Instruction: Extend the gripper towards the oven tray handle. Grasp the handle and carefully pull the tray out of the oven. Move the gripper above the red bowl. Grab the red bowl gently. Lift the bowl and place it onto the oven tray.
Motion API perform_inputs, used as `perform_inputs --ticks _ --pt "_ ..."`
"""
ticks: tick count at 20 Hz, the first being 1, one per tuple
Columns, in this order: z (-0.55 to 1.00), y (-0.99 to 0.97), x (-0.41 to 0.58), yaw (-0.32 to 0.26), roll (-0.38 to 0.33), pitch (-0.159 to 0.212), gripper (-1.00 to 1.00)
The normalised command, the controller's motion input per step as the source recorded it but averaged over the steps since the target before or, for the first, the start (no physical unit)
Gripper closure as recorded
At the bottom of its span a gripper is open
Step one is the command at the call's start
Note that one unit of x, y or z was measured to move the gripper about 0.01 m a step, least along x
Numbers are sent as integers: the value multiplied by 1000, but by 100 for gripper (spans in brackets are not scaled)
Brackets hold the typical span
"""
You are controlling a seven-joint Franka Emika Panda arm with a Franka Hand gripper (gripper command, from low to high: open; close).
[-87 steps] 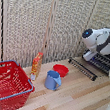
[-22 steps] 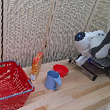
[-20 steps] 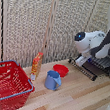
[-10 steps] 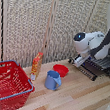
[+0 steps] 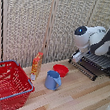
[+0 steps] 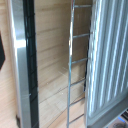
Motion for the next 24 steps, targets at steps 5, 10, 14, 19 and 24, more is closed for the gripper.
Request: perform_inputs --ticks 5,10,14,19,24 --pt "444 102 0 -296 157 -15 -100" --pt "418 110 0 -289 175 -6 -100" --pt "387 126 4 -275 200 0 -100" --pt "400 247 76 -228 204 0 -100" --pt "365 347 163 -194 195 0 -100"
